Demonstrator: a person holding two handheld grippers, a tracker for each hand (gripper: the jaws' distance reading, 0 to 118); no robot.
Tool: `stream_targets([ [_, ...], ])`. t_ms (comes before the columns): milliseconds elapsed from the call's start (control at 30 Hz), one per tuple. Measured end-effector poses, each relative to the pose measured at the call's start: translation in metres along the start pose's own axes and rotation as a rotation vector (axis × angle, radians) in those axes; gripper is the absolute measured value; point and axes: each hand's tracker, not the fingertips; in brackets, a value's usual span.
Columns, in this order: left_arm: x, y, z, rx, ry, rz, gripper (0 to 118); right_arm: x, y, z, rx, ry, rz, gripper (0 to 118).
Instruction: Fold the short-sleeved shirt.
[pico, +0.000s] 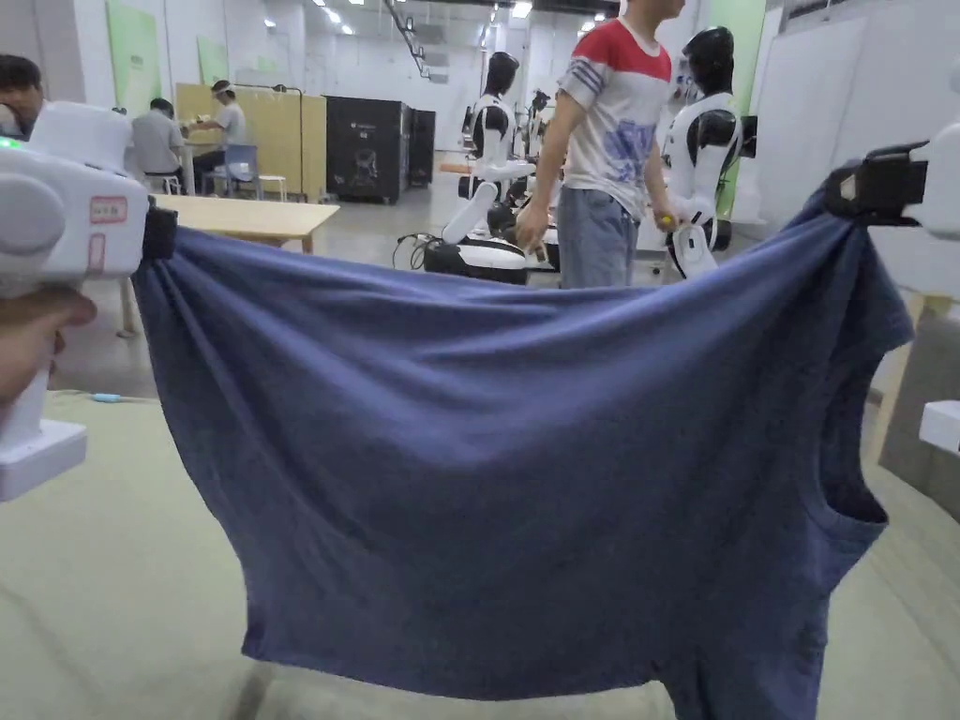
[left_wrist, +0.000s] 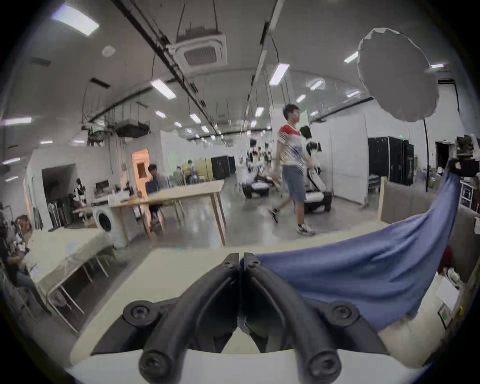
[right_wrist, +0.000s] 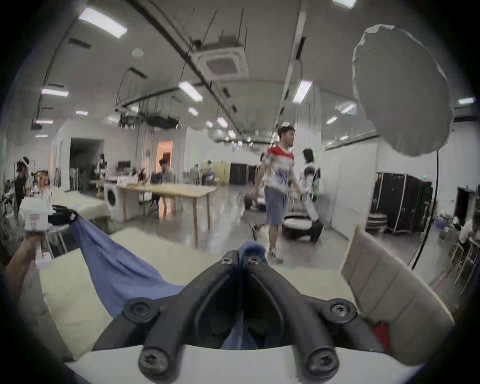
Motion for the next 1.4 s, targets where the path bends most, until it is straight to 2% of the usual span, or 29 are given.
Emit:
stream_targets([
  [200,-0.007,0.069,-0.023,0.078,0.082,-0.02,0,0.018,0.052,-0.018,0.088,-0.016,-0.068,3],
  [333,-0.008,0.071,-0.029,0.086,0.09,-0.019,0,0.022,0.04,-0.032,0.086,-0.016,-0.08,3],
  [433,-0.005,0.033,-0.041,0.054,0.071,-0.04,0,0.022,0.002,-0.049,0.033,-0.013,-0.083,3],
  [500,0.003,-0.008,-0.053,0.004,0.031,0.001,0,0.021,-0.036,-0.063,-0.018,-0.029,-0.07,3],
  [633,0.024,-0.072,-0.051,-0.022,0.049,0.026,0,0.02,-0.098,-0.068,-0.023,-0.065,-0.077,3],
  [767,0.035,-0.104,-0.019,-0.042,0.005,0.061,0,0.028,-0.124,-0.043,-0.042,-0.038,-0.15,3],
  [867,0.041,-0.117,0.02,-0.048,-0.016,0.059,0,0.029,-0.138,-0.007,-0.052,-0.036,-0.133,3],
  [1000,0.045,-0.151,0.084,-0.103,-0.067,0.034,0,0.024,-0.176,0.06,-0.104,0.0,-0.155,3],
  [1200,0.048,-0.262,0.183,-0.309,-0.165,0.044,0,0.0,-0.29,0.153,-0.399,0.053,-0.193,3],
  [1333,0.033,-0.358,0.215,-0.551,-0.201,0.127,0,-0.014,-0.387,0.185,-0.727,0.071,-0.242,3],
  [1367,0.032,-0.379,0.222,-0.607,-0.19,0.139,0,-0.014,-0.415,0.188,-0.824,0.069,-0.236,3],
  [1400,0.035,-0.391,0.231,-0.658,-0.188,0.147,0,-0.02,-0.437,0.191,-0.88,0.035,-0.19,3],
])
